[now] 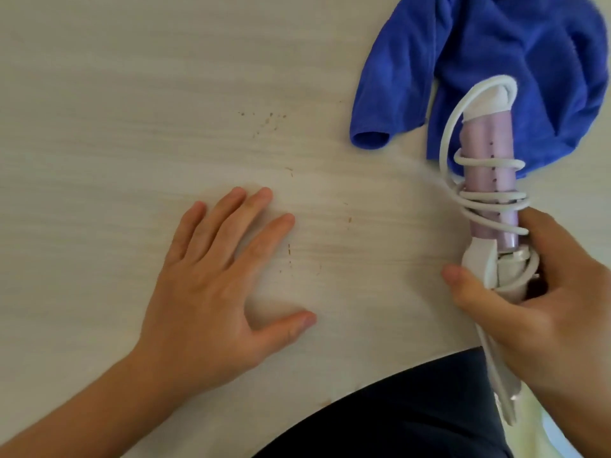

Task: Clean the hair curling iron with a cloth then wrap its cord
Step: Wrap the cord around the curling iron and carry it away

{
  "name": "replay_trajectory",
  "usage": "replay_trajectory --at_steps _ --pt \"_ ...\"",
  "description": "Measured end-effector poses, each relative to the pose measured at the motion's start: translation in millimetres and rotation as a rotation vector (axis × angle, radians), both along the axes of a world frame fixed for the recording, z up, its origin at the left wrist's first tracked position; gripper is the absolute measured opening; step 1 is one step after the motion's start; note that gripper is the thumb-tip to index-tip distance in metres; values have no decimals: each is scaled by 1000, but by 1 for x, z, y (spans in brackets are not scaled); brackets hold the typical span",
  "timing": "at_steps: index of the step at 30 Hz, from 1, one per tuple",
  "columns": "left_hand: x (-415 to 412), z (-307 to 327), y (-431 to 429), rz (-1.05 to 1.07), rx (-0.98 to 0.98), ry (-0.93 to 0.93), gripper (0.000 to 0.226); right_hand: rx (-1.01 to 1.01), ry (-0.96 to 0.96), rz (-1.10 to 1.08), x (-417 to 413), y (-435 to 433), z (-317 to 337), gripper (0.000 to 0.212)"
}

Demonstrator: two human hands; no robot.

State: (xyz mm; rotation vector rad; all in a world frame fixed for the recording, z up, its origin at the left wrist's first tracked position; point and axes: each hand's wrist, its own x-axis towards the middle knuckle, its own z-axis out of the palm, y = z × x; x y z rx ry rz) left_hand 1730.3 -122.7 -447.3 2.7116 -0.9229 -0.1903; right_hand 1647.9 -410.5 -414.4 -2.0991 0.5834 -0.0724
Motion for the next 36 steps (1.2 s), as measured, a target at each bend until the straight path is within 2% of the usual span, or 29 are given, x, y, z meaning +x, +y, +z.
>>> replay_trajectory --at_steps 6,10,13,20,26,28,33,36 --pt "1 2 -3 18 -24 6 92 75 49 -28 4 -6 6 30" --pt "1 6 -4 30 -16 49 89 150 85 -81 9 -9 10 34" --pt "-1 26 -15 70 -1 173 86 217 138 -101 6 -14 20 38" --pt "-26 134 -63 88 -82 430 84 292 227 -142 -60 -47 98 32" --pt "-69 240 -95 54 -223 532 66 323 237 -175 -137 -91 184 23" --pt "-80 265 -102 59 -293 572 59 343 227 -205 -160 -101 206 26" --pt "-100 294 -122 113 -482 627 52 413 148 -260 -205 -108 235 55" --pt "-108 295 -143 89 -519 682 51 473 122 -374 -228 -104 239 56"
